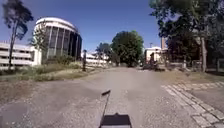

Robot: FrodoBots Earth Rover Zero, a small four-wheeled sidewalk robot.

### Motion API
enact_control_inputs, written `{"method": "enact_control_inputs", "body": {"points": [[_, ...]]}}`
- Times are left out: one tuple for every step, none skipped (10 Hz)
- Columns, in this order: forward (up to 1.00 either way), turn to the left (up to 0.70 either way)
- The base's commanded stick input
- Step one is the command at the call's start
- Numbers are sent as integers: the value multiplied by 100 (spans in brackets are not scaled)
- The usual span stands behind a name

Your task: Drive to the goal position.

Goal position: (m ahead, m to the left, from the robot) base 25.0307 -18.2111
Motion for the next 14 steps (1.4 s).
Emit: {"method": "enact_control_inputs", "body": {"points": [[70,0],[70,0],[70,0],[70,-3],[70,-9],[70,-14],[70,-14],[70,-13],[70,-10],[70,-2],[70,0],[70,0],[70,0],[70,0]]}}
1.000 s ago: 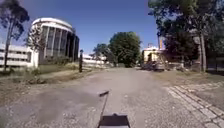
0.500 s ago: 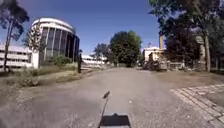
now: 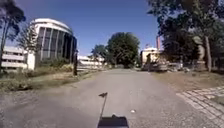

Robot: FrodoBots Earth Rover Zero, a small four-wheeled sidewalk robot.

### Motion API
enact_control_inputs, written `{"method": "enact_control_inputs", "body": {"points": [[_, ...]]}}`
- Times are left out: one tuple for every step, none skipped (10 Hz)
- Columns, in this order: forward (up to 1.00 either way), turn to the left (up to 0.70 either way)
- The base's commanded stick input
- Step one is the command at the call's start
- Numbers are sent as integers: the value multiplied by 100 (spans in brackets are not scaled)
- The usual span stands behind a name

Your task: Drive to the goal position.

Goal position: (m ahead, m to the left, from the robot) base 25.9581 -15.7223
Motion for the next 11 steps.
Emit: {"method": "enact_control_inputs", "body": {"points": [[70,0],[70,-2],[70,-14],[70,-14],[70,-14],[70,-14],[70,-11],[70,-4],[70,0],[70,0],[70,0]]}}
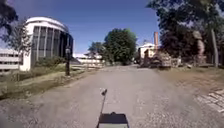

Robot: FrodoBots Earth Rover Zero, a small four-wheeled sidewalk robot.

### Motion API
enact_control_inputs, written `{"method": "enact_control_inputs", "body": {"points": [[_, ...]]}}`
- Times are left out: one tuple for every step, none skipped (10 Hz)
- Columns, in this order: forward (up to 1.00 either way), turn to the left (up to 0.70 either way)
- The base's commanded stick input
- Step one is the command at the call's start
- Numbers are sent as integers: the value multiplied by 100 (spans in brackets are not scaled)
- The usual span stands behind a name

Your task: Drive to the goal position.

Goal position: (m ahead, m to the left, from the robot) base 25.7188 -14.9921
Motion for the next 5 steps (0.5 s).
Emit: {"method": "enact_control_inputs", "body": {"points": [[70,0],[70,0],[70,0],[70,0],[70,-4]]}}
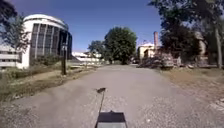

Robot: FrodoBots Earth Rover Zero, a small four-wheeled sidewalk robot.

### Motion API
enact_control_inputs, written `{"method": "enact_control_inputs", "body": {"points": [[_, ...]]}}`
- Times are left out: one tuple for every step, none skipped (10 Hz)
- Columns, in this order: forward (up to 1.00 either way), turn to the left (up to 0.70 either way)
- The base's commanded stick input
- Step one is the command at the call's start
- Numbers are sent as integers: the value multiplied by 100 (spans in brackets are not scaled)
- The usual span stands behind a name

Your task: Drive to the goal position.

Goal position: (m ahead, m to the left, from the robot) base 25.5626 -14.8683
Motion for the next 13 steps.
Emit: {"method": "enact_control_inputs", "body": {"points": [[70,-10],[70,-14],[70,-14],[70,-12],[70,-8],[70,-2],[70,-14],[70,-14],[70,-14],[70,-14],[70,-11],[70,0],[70,0]]}}
